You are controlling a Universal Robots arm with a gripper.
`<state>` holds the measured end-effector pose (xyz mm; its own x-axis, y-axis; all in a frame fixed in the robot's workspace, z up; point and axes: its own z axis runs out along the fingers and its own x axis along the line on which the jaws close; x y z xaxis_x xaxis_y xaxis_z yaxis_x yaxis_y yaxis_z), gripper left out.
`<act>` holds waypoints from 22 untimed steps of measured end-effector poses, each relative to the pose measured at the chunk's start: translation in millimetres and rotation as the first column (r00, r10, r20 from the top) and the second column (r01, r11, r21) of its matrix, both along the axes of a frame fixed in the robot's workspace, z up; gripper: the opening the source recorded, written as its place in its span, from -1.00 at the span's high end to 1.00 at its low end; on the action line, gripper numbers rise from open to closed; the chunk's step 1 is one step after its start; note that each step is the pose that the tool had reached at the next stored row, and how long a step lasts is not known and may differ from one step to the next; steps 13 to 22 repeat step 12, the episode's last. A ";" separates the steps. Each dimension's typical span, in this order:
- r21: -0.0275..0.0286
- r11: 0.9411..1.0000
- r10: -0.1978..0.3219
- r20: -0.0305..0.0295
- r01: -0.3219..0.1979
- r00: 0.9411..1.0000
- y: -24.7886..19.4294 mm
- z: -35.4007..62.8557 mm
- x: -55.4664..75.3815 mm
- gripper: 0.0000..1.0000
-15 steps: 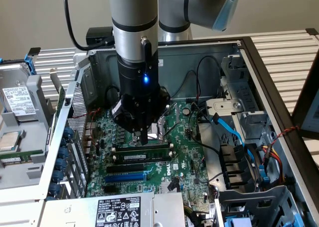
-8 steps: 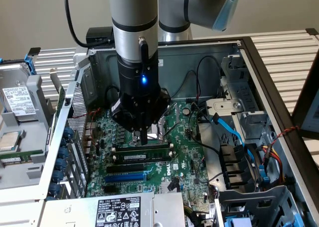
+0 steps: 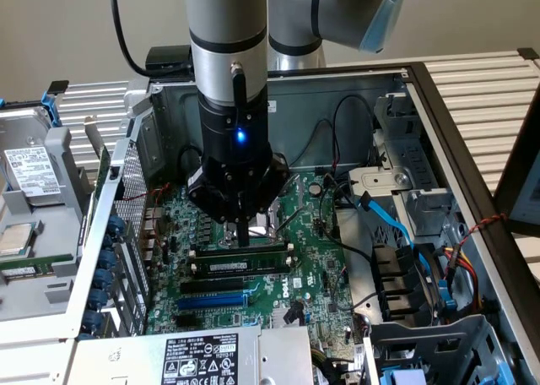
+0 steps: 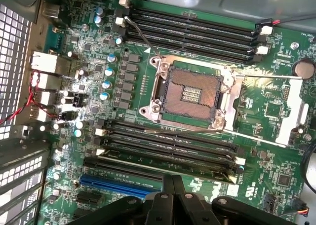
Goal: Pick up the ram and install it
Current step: 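Press down the ram until it locks into place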
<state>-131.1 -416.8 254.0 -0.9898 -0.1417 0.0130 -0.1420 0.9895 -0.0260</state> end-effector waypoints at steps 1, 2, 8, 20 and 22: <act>-0.004 1.000 -0.008 0.000 0.008 1.000 0.0 0.0 0.0 0.80; -0.006 1.000 -0.016 0.000 0.016 1.000 0.0 0.0 0.1 0.80; -0.009 0.998 -0.055 0.000 0.055 0.999 0.0 0.0 0.0 0.80; -0.009 0.998 -0.057 0.000 0.057 0.998 -0.1 0.0 0.0 0.80; -0.009 0.998 -0.057 0.000 0.057 0.998 -0.1 0.0 0.0 0.80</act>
